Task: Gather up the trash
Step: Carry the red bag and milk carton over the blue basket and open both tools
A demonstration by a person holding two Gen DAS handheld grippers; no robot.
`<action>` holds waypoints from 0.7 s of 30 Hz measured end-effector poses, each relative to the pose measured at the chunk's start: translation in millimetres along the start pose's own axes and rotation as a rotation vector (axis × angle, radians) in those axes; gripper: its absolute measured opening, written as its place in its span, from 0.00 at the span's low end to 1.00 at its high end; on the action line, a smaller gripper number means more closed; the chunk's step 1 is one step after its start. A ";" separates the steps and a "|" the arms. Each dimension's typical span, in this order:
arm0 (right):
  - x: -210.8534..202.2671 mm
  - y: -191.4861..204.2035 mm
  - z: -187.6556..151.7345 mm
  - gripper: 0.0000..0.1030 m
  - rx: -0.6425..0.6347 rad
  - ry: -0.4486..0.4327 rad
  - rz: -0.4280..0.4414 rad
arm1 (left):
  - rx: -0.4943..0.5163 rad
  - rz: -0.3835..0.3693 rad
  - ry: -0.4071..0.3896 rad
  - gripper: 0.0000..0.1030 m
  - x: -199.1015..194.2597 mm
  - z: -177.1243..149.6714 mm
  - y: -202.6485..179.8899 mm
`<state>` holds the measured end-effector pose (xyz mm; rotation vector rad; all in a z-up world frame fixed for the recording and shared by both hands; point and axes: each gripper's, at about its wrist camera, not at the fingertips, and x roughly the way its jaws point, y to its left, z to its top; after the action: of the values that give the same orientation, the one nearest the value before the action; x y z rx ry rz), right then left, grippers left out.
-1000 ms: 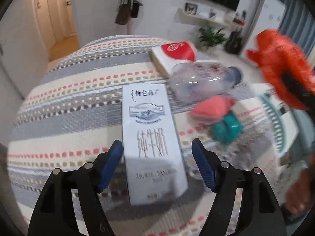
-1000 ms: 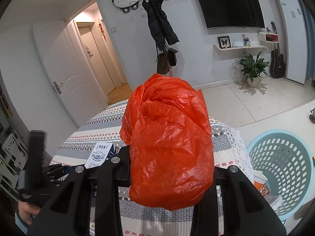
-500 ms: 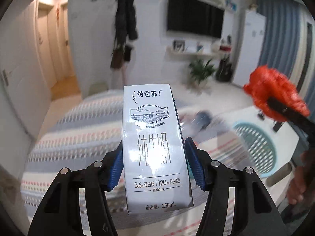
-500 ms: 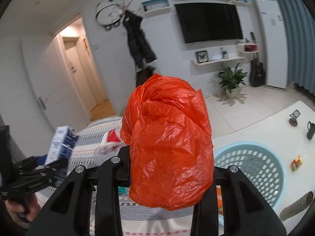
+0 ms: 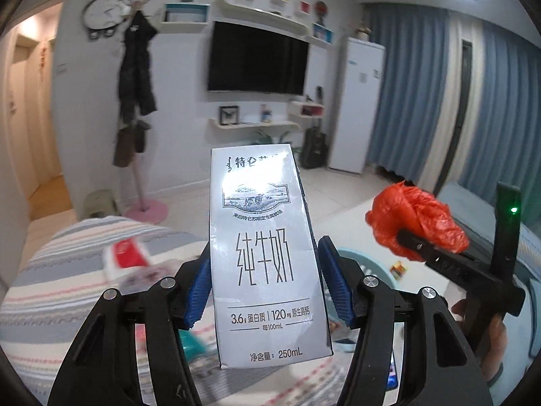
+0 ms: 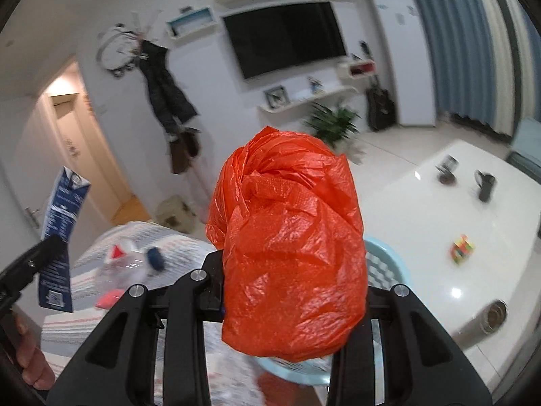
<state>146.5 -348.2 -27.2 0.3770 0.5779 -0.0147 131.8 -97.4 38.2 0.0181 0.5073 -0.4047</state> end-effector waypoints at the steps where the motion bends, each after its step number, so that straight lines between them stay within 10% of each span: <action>1: 2.1 -13.1 -3.2 0.29 0.020 0.017 -0.015 | 0.012 -0.026 0.009 0.56 5.6 -2.3 -9.2; 13: 27.7 -122.4 -58.2 0.29 0.188 0.211 -0.133 | 0.077 -0.201 0.269 0.56 124.5 -45.4 -92.4; 21: 63.0 -112.1 -74.6 0.40 0.174 0.304 -0.095 | 0.074 -0.210 0.384 0.61 162.7 -62.0 -89.5</action>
<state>146.6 -420.7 -157.0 0.5251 0.8978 -0.1008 198.2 -233.1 -86.1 0.1167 0.8772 -0.6304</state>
